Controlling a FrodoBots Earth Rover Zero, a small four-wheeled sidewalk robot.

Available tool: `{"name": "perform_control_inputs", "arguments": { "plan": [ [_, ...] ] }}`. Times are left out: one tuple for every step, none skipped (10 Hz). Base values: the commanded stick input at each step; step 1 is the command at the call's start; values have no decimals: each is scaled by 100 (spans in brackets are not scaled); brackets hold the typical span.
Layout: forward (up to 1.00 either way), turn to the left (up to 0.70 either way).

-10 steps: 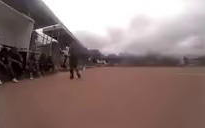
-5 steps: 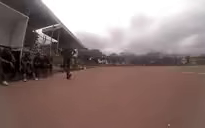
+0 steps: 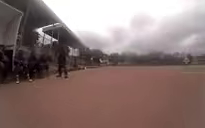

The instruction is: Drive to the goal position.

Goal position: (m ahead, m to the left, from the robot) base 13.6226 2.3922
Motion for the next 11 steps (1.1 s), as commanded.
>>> {"name": "perform_control_inputs", "arguments": {
  "plan": [
    [100, 0],
    [100, 0],
    [100, 0],
    [100, 0],
    [100, 0],
    [100, 0],
    [100, 0],
    [100, 0],
    [100, 0],
    [100, 0],
    [100, 0]
  ]
}}
